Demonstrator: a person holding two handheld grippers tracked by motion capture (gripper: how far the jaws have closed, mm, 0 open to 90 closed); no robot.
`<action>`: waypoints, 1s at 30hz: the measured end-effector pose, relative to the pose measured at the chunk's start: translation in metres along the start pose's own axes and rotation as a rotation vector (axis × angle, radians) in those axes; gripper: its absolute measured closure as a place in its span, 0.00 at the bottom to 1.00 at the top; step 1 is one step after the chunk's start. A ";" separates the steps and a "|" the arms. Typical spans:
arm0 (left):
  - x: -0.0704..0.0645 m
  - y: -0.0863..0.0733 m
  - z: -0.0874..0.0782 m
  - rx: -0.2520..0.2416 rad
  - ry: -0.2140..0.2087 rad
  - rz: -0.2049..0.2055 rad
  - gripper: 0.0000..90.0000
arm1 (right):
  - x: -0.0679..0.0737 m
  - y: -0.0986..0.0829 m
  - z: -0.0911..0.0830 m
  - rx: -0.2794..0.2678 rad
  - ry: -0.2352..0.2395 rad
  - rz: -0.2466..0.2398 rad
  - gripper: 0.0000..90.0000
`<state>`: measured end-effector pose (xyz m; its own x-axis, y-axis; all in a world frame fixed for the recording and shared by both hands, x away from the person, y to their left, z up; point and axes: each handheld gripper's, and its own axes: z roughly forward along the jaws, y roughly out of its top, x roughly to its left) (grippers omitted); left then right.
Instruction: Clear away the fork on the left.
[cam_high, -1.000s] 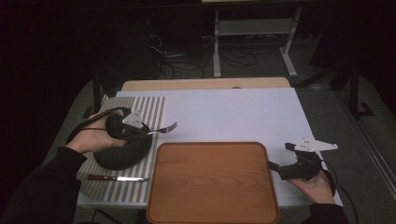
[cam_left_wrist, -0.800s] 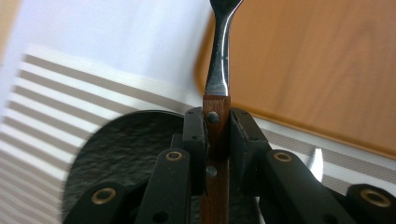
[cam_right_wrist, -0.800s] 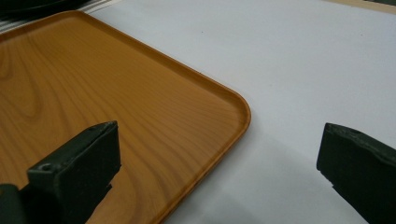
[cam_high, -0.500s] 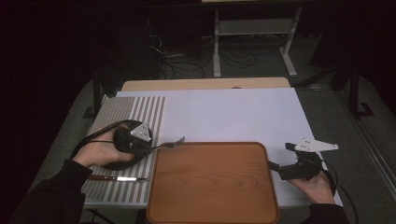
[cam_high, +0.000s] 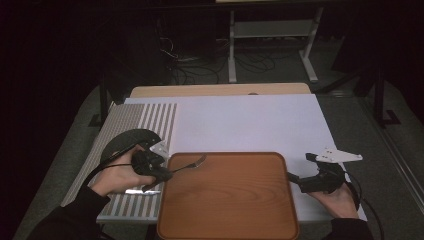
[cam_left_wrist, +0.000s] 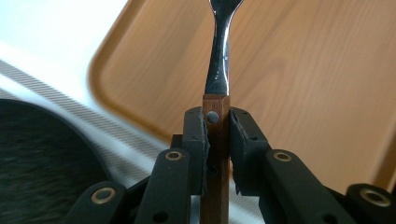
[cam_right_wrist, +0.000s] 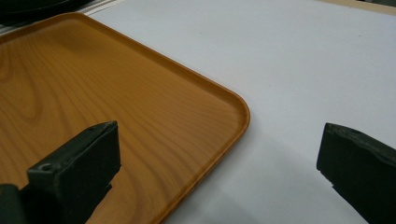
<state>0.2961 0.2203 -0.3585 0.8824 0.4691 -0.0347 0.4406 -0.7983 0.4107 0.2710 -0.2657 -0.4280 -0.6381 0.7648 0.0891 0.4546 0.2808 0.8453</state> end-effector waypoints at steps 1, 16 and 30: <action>-0.002 0.001 0.001 -0.005 0.002 -0.014 0.86 | 0.000 0.000 0.000 0.000 0.000 0.000 0.00; -0.029 0.007 0.025 0.012 0.008 -0.179 0.86 | 0.000 0.000 0.000 0.004 -0.005 -0.004 0.00; -0.041 0.006 0.051 0.070 0.003 -0.189 0.85 | 0.000 0.000 0.000 0.005 -0.003 -0.005 0.00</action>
<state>0.2712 0.1772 -0.4014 0.7822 0.6145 -0.1024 0.6091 -0.7200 0.3325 0.2706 -0.2658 -0.4281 -0.6384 0.7652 0.0832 0.4545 0.2875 0.8431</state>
